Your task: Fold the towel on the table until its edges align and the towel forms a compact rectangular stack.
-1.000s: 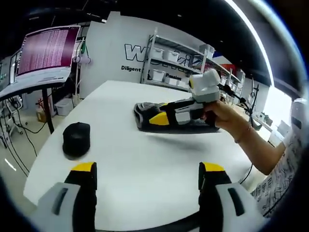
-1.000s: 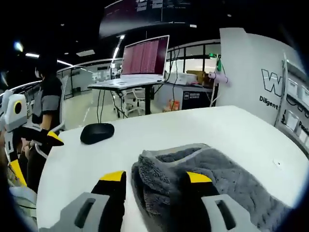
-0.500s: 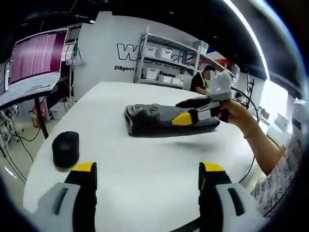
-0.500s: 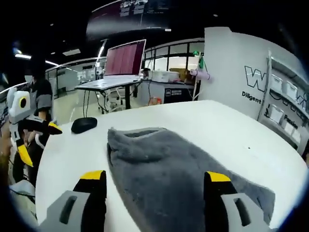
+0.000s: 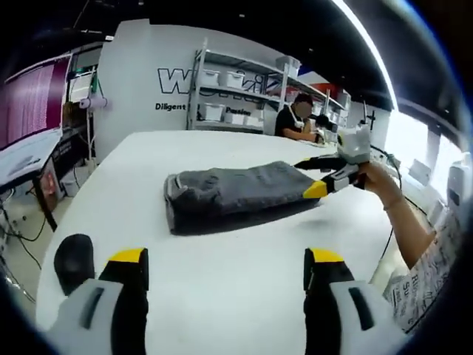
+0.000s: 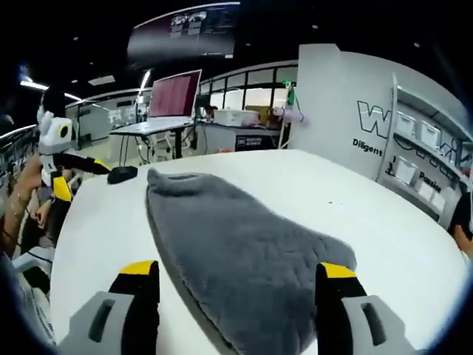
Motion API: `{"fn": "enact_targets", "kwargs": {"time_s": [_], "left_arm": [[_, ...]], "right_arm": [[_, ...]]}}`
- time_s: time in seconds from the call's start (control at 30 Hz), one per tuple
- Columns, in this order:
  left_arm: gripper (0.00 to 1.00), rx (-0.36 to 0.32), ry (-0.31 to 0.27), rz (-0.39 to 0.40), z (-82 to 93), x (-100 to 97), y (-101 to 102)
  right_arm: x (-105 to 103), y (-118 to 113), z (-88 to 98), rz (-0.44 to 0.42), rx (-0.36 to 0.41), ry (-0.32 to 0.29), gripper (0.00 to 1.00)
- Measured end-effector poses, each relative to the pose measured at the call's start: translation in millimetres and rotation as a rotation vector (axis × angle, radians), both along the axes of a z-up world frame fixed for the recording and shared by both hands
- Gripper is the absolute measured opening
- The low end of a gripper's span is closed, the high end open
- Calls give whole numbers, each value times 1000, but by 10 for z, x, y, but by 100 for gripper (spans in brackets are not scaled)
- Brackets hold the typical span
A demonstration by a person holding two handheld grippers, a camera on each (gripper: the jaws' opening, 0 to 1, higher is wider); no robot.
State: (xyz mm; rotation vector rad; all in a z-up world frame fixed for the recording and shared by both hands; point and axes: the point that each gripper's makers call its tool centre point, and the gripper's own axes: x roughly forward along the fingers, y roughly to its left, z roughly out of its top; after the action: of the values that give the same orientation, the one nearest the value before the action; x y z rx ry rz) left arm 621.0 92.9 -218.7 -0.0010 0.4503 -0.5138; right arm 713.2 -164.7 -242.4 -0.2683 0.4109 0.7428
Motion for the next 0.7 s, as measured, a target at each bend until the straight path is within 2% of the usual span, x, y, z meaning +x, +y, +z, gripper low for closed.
{"fn": "enact_targets", "kwargs": {"time_s": [0.07,0.17,0.3,0.4,0.53,0.7], "left_arm": [[91,-15,-26,-10,115,105,-63],[90,-33,-51,-21,239,228,-140],[89,-46,-72,-26,344,369,-216],[87,-113,-100,-33,495,477,-310],[86,-109,-112,-45,572,621,-387],[85,-101,-121,1,623,916,-357]], "right_arm": [[-91,-148,-32,-6,22,15,91],[-195,-343,-93,-17,16,25,91],[-381,-566,-166,-47,20,36,91],[-481,-705,-211,-58,27,48,91],[-632,-848,-262,-77,14,54,91],[-705,-1018,-265,-129,33,49,89]]}}
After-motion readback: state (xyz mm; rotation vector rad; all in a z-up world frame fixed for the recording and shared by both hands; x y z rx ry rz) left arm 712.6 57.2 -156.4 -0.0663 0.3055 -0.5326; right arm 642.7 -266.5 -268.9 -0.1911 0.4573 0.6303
